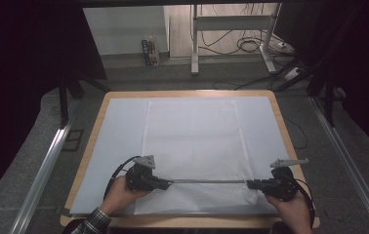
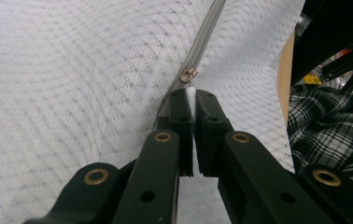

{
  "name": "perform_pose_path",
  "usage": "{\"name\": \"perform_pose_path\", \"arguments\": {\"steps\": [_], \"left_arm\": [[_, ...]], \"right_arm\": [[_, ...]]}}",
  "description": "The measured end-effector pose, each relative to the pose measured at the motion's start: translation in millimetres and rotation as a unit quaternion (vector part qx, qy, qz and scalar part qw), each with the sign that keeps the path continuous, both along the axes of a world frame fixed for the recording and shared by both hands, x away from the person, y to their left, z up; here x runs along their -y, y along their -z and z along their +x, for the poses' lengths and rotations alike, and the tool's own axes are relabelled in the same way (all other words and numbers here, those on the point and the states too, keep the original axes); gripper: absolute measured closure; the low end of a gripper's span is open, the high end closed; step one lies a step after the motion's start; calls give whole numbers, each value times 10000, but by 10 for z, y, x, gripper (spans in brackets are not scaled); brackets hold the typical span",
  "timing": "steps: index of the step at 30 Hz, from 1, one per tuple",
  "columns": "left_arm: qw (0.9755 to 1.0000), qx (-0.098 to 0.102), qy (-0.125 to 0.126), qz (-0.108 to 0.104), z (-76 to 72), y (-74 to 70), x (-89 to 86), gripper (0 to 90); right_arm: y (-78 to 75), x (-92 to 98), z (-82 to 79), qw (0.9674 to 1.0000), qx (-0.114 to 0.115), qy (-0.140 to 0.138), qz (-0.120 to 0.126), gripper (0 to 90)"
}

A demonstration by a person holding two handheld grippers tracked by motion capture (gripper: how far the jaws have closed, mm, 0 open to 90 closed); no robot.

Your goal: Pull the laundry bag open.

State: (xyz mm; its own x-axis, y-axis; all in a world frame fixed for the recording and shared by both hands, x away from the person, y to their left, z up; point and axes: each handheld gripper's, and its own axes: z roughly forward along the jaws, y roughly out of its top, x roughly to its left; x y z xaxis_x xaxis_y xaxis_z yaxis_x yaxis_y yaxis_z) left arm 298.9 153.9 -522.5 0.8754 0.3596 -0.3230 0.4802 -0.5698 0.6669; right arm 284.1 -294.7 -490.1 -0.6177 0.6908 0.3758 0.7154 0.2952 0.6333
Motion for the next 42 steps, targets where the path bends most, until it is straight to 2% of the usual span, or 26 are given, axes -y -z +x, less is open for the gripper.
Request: {"name": "perform_pose_path", "arguments": {"steps": [2, 5, 6, 15, 25, 32, 42], "left_arm": [[10000, -40, -29, -69, -10, 2, -9, 868], [10000, 1, -4, 12, -18, -4, -29, 869], [10000, -30, -25, -52, -23, -3, -36, 868], [10000, -11, -45, -54, -61, -5, -114, 868], [9998, -30, -176, -29, -92, 7, -256, 868], [9993, -36, -354, -58, -128, 11, -385, 868], [9993, -30, -359, -25, -154, 12, -418, 868]], "right_arm": [[0, -1, 0, 10000, 1, 0, -3, 859], [-2, -4, -1, 10000, 20, -17, -25, 859], [-2, -1, 0, 10000, 2, -19, -8, 859], [-6, -15, -7, 10000, 6, -59, 14, 859], [-8, -17, -15, 10000, 19, -66, -58, 859], [-4, 8, -18, 10000, 27, -18, -67, 859], [1, 2, -21, 10000, 8, -46, -76, 859]]}}
